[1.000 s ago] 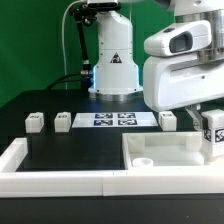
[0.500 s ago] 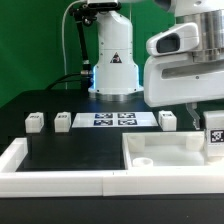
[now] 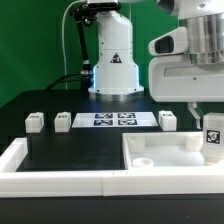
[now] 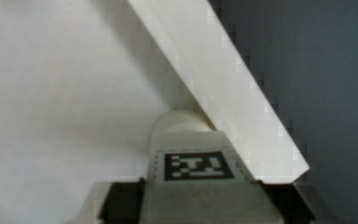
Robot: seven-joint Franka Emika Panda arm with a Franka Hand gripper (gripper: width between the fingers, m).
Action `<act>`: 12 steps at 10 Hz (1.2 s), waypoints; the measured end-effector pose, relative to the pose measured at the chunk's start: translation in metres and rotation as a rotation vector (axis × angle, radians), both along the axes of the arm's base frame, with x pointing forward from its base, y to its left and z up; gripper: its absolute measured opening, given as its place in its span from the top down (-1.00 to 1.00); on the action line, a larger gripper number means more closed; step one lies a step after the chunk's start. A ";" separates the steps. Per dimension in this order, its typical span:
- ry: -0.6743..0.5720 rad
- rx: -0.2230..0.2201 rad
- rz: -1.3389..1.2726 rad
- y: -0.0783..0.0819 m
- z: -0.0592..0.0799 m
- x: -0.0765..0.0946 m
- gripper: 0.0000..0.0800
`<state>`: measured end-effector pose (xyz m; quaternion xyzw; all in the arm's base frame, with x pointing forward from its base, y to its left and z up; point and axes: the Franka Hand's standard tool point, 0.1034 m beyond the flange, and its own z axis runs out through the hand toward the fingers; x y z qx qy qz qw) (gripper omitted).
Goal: Assemble square table
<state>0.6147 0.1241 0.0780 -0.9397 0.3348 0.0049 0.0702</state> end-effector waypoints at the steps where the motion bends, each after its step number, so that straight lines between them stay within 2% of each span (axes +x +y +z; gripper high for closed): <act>1: 0.016 0.005 -0.089 0.003 0.000 -0.001 0.26; 4: 0.032 0.013 -0.182 0.005 -0.001 -0.002 0.26; 5: 0.030 0.013 -0.168 0.006 -0.001 -0.002 -0.27; 6: 0.026 0.008 -0.090 0.006 0.000 -0.002 -0.27; 7: 0.022 0.005 -0.025 0.006 0.000 -0.002 -0.55; 10: 0.007 -0.009 0.286 0.011 -0.001 -0.008 -0.62; 12: 0.011 -0.036 0.521 0.010 -0.002 -0.009 -0.62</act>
Offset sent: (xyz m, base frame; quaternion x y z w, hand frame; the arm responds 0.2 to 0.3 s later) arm 0.0000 0.0000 0.0000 0.0000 0.0000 0.0650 0.9979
